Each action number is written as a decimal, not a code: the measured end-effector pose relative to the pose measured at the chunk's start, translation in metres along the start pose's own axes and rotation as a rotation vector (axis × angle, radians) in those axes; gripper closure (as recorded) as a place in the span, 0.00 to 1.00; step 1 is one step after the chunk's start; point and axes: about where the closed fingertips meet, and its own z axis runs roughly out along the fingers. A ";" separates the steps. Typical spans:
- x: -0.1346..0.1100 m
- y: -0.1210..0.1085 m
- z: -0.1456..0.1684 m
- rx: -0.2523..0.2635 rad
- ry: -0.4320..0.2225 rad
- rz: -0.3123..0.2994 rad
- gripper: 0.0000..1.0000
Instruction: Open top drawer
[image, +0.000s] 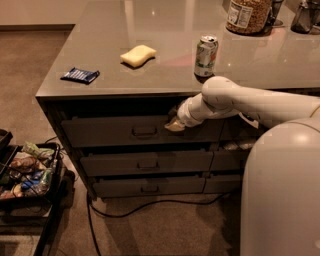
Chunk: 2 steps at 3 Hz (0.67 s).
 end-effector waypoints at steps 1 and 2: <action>0.000 0.001 0.000 0.002 -0.004 0.001 0.68; 0.000 0.001 0.000 0.005 -0.008 0.003 0.68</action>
Offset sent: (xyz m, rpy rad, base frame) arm -0.1690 0.0317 0.0046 0.2292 -0.1507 -0.0870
